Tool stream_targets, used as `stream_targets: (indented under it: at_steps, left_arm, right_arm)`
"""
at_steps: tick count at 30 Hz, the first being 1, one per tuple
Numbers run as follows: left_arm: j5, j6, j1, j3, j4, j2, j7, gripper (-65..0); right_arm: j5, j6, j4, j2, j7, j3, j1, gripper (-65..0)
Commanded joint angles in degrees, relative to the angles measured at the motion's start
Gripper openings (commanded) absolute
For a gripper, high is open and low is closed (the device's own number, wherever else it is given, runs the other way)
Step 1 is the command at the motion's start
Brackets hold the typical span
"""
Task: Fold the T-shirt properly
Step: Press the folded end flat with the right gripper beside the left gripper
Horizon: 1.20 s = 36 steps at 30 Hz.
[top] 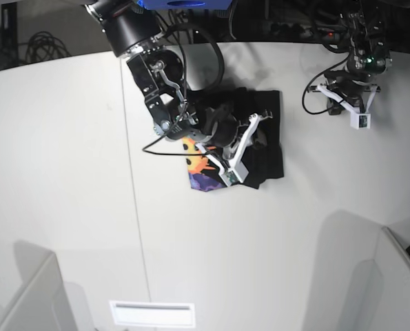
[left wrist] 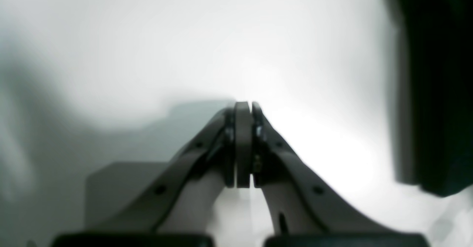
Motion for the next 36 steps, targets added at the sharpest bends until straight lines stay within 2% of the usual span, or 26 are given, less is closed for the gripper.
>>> stream_targets:
  at_steps: [1,5,9,12,13,15,17,18,21,27,36]
  left_arm:
    - [0.4,0.4,0.3,-0.9,0.7,-0.5,0.7,-65.0]
    - [0.4,0.3,1.8,-2.4,0.8,-0.5,0.6,-65.0]
    - [0.4,-2.6,2.3,-2.4,1.3,-0.5,0.6,-65.0]
    - [0.4,-2.6,2.3,-2.4,1.5,-0.4,0.6,-65.0]
    - [0.4,-2.6,2.3,-2.4,1.5,-0.4,0.6,-65.0]
    - [0.4,-2.6,2.1,-2.4,1.5,-0.4,0.6,-65.0]
    - [0.4,-2.6,2.1,-3.0,1.5,-0.4,0.5,-65.0]
    - [0.4,-2.6,2.0,-4.1,1.5,-0.2,0.5,-65.0]
    - [0.3,-2.7,1.9,-7.9,2.1,0.1,0.5,-65.0]
    - [0.3,-2.7,2.3,-14.1,7.0,1.0,0.5,-65.0]
    - [0.3,-2.7,2.3,-17.8,8.0,1.0,0.5,-65.0]
  right_arm:
    - [0.7,0.4,0.1,-0.9,1.0,-0.1,1.0,-65.0]
    - [0.7,0.4,-1.6,-0.9,2.8,-0.1,1.0,-65.0]
    - [0.8,0.4,-3.2,-1.0,3.0,0.0,1.0,-65.0]
    - [0.8,0.4,-3.5,-1.0,3.0,0.0,1.0,-65.0]
    - [0.8,0.4,-3.5,-1.0,3.0,0.0,1.0,-62.0]
    - [0.8,0.3,-3.5,-1.0,3.2,0.0,1.0,-45.6]
    - [0.8,0.3,-3.5,-1.0,3.3,0.0,1.0,-33.9]
    - [0.8,0.3,-3.5,-1.0,3.3,-0.1,1.0,-30.6]
    - [0.8,-1.0,-3.2,-1.0,3.3,-0.2,1.4,-30.5]
    - [0.8,-3.2,-4.0,-1.2,3.4,-7.4,4.0,-30.9]
    - [0.8,-3.4,-4.3,-1.8,3.4,-16.8,8.7,-30.9]
